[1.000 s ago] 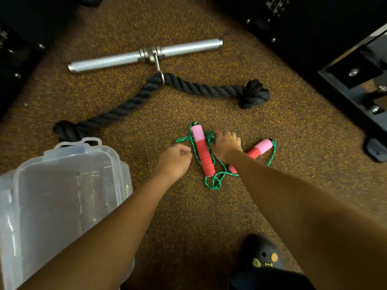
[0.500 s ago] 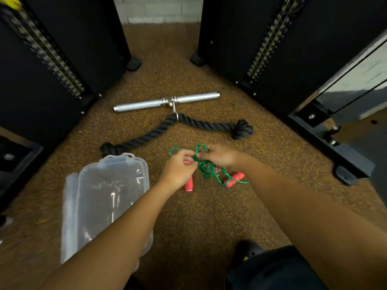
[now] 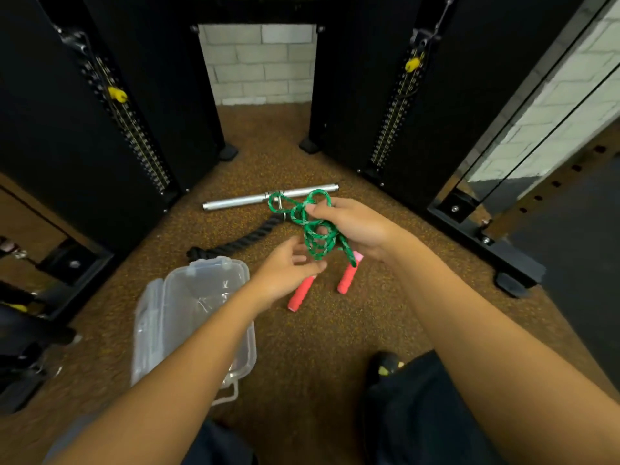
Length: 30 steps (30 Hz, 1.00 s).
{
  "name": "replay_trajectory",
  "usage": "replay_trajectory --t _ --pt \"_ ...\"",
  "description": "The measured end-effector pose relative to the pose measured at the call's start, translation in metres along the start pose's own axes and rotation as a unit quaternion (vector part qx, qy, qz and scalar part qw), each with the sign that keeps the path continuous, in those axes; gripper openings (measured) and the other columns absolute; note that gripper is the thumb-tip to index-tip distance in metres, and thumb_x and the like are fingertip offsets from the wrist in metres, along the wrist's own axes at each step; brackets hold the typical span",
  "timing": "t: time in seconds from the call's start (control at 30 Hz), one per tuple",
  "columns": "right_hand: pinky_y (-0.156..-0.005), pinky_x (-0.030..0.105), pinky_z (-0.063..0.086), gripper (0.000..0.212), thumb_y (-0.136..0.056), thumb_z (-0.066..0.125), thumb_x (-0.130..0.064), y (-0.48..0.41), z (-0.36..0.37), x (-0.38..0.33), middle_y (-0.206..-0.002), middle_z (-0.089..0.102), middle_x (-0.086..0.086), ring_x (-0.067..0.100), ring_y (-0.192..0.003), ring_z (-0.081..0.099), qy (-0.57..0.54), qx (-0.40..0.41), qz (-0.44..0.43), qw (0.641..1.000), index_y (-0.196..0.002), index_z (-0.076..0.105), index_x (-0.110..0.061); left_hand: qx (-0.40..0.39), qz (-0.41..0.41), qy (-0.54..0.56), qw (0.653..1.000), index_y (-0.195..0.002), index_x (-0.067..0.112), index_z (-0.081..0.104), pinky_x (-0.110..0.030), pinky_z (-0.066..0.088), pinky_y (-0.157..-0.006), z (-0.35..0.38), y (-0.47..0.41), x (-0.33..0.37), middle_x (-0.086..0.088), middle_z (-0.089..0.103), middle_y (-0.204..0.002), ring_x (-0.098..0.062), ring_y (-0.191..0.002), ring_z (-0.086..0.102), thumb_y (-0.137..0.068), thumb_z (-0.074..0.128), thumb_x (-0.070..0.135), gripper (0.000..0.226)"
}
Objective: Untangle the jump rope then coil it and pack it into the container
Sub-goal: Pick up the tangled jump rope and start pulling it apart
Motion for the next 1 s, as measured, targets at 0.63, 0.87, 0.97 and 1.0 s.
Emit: replay_trajectory --t 0.63,0.87,0.97,1.0 --pt "-0.075 0.029 0.047 0.032 -0.083 0.065 -0.014 0.008 0.029 0.037 -0.102 0.062 -0.001 0.015 -0.088 0.061 0.259 -0.117 0.018 0.959 -0.113 0.052 -0.015 0.043 -0.112 0.262 0.958 -0.105 0.013 0.064 -0.035 0.053 -0.087 -0.011 0.009 -0.039 -0.006 0.071 -0.1 -0.019 -0.094 0.067 -0.084 0.061 0.005 0.022" --pt "-0.1 0.04 0.038 0.078 -0.078 0.07 -0.012 0.015 0.005 0.044 -0.129 0.035 0.007 0.025 -0.119 0.038 0.359 -0.015 -0.039 0.932 -0.136 0.024 -0.036 0.035 0.012 -0.173 0.984 -0.103 0.013 0.07 -0.034 0.047 -0.089 -0.031 0.021 0.017 -0.005 0.071 -0.101 -0.019 -0.096 0.063 -0.083 0.064 0.016 0.021" --pt "-0.112 0.036 0.017 0.067 -0.083 0.065 -0.023 0.013 0.022 0.037 -0.146 0.021 0.004 0.022 -0.135 0.017 0.388 -0.029 -0.074 0.918 -0.139 0.032 -0.037 0.028 0.029 -0.197 0.98 -0.1 0.012 0.07 -0.04 0.048 -0.088 -0.028 0.024 0.028 -0.006 0.071 -0.096 -0.022 -0.093 0.063 -0.086 0.06 0.014 0.018" --pt "-0.11 0.031 0.018 0.056 -0.085 0.063 -0.023 0.011 0.023 0.034 -0.145 0.026 0.004 0.021 -0.136 0.021 0.381 -0.028 -0.087 0.92 -0.136 0.041 -0.031 0.034 0.032 -0.195 0.98 -0.099 0.01 0.07 -0.042 0.048 -0.088 -0.03 0.023 0.03 -0.007 0.071 -0.095 -0.022 -0.093 0.063 -0.087 0.058 0.014 0.017"
Point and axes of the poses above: each hand's wrist, its own y-axis away from the middle knuckle, its own z-axis out of the palm, x = y × z, the point moved 10 cm from there along -y, towards the middle knuckle
